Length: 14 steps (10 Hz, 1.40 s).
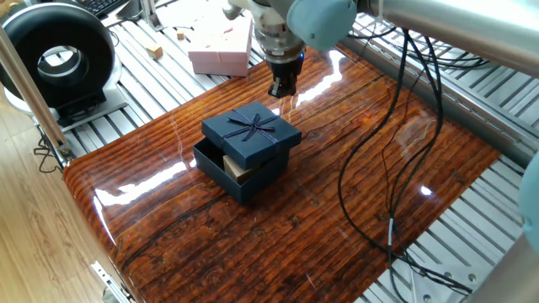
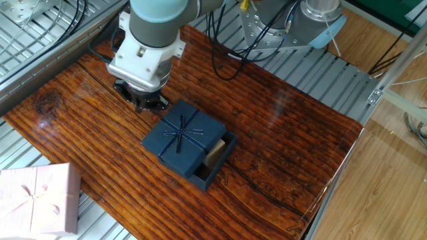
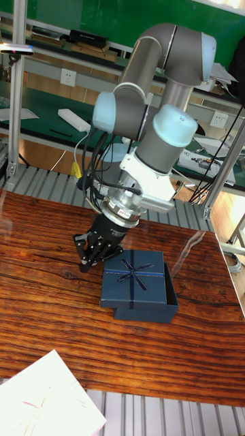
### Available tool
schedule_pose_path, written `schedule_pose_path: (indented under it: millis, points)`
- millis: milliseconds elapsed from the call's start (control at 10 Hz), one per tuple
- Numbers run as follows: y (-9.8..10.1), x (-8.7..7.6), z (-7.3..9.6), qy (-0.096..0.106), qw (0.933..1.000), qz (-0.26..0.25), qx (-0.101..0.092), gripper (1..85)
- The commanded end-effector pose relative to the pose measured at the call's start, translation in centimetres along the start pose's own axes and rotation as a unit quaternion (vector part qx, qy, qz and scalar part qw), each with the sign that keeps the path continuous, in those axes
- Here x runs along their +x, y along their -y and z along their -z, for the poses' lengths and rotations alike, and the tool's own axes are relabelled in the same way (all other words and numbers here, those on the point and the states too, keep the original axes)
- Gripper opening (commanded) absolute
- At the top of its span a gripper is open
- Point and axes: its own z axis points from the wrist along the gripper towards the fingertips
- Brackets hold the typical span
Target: Cover the box
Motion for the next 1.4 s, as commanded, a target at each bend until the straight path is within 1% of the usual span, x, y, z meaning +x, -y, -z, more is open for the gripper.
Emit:
schedule_pose_path:
  millis: [0,200,400,700,900,1100,1300]
  points:
    - [-1.4,-0.1,-0.8,0.009,0.9991,-0.016,-0.037,8.0]
    - [-3.0,-0.2,-0.9,0.005,0.9969,-0.04,-0.068,10.3]
    - [-3.8,-0.4,-1.1,0.003,0.9949,-0.054,-0.085,12.3]
    - [-4.0,-0.7,-1.5,0.002,0.9942,-0.057,-0.091,13.0]
    - [-4.6,-0.8,-1.4,0.001,0.9929,-0.062,-0.101,13.0]
    - [-5.1,-0.9,-1.0,-0.006,0.9912,-0.072,-0.111,12.7]
    - [-6.1,-0.9,-0.3,-0.018,0.9881,-0.083,-0.128,12.3]
